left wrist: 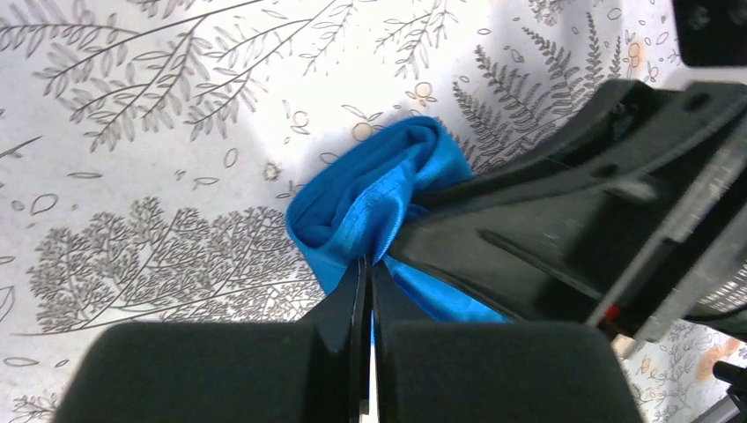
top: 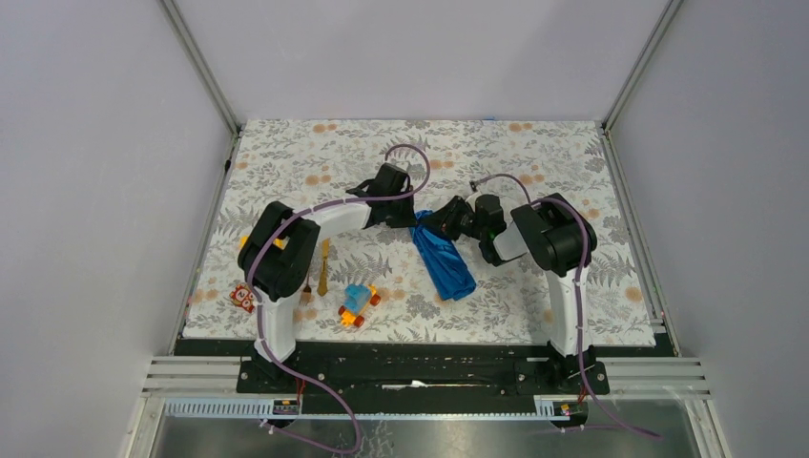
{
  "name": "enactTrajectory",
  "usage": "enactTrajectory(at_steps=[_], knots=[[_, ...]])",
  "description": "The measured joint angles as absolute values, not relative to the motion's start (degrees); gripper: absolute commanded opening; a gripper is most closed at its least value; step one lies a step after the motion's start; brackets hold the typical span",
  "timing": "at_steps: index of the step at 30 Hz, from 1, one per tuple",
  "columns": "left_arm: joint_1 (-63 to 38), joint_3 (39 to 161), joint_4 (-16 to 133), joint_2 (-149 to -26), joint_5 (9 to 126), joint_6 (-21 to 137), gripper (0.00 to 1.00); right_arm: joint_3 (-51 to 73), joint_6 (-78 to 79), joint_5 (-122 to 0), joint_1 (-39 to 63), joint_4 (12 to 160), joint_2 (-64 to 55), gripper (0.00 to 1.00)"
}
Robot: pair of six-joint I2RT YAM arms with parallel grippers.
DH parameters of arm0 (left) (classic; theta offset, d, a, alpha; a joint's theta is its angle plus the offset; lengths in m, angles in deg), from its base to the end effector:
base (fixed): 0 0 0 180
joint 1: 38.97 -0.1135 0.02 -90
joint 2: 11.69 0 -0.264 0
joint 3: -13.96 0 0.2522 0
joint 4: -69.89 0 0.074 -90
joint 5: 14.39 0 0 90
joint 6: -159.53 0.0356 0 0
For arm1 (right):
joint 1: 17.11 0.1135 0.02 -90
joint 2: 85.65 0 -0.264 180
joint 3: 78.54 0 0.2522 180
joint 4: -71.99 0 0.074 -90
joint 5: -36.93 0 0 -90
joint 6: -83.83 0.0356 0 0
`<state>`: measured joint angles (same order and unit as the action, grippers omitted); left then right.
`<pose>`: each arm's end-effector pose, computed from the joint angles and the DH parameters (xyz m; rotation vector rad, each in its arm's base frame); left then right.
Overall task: Fold the napkin into a case and place the utensils inside
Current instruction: Stuff the top corner of the smaller-rectangle-folded napkin at the center of the board.
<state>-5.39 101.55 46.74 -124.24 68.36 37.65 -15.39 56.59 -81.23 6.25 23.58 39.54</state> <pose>0.3498 -0.2376 0.1695 0.0983 2.5129 -0.6543 0.3539 0.1712 0.0817 0.3052 2.0323 1.4522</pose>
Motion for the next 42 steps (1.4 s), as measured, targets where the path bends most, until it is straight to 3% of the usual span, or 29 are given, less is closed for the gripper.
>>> enactTrajectory(at_steps=[6,11,13,18,24,26,29,42], knots=[[-6.88,99.95,46.85,-123.43,67.62,36.36,0.0,-18.74,57.16,-85.4,4.54,21.09,37.7,0.42],[-6.96,99.89,46.94,-123.41,66.76,36.06,0.0,-18.95,57.14,-87.26,4.11,20.1,37.68,0.43],[-6.96,99.89,46.96,-123.41,66.55,36.06,0.0,-18.95,57.16,-87.72,4.11,19.75,37.68,0.37],[-6.96,99.89,47.29,-123.41,65.56,36.04,0.0,-18.8,57.68,-88.97,4.11,19.01,38.05,0.08],[-7.01,99.89,47.77,-123.41,64.08,35.99,0.0,-16.24,60.13,-90.28,4.52,17.81,41.94,0.04],[-7.03,99.89,48.16,-123.41,63.59,35.86,0.0,-14.98,60.7,-90.15,4.74,17.74,42.73,0.1],[-7.05,99.86,48.69,-123.41,63.38,34.9,0.0,-11.83,60.68,-88.35,5.79,19.25,43.84,0.31],[-8.06,96.87,48.58,-121.27,64.08,33.02,0.0,-18.25,56.55,-90.69,2.95,25.09,36.3,0.44]])
